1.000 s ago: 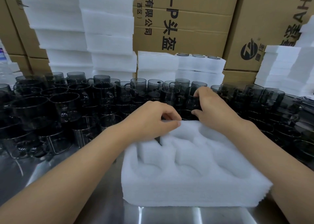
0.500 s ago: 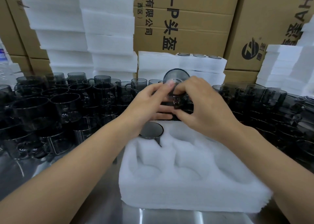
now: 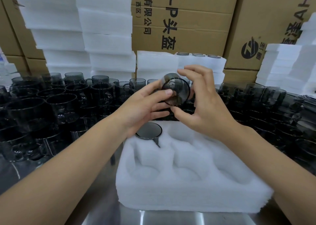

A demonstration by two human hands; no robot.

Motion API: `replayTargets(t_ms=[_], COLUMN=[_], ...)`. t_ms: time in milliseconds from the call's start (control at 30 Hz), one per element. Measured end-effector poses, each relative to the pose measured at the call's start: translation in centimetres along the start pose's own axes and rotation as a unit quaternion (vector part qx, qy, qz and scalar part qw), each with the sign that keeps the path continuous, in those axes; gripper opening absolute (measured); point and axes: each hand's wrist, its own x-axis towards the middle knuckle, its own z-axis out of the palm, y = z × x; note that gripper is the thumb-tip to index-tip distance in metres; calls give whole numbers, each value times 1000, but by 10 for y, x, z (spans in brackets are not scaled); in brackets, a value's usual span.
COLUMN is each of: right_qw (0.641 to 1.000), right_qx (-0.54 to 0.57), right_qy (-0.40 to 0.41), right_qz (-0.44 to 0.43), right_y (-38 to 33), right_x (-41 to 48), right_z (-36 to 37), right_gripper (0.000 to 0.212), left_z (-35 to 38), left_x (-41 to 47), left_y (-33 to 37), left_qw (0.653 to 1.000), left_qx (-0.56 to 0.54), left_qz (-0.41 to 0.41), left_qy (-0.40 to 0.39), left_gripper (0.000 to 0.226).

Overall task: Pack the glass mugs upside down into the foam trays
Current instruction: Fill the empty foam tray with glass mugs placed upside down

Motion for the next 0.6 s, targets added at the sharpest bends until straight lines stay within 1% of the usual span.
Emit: replayTargets(t_ms=[67,200,300,467,600], right_qw=[1000,999,999,986,978], right_qx=[2,0,26,102,124], right_qy=[-18,-41,-26,16,33], right_qz=[6,17,30,127,164], right_y=[2,3,4,4,5], right_x=[0,-1,-1,0,1], right_z=[1,4,4,6,6], right_gripper=[72,69,66,59,54], left_z=[0,0,1,0,-1], left_x=[-1,-1,-1,0,0], left_y=[-1,-2,-1,-2,-2], left_qw=[999,999,998,999,999], left_qx=[28,44,48,45,41], left_qz=[11,26,31,20,11], left_qy=[-13,-6,-6,6,9], left_gripper=[36,53,60,85,85])
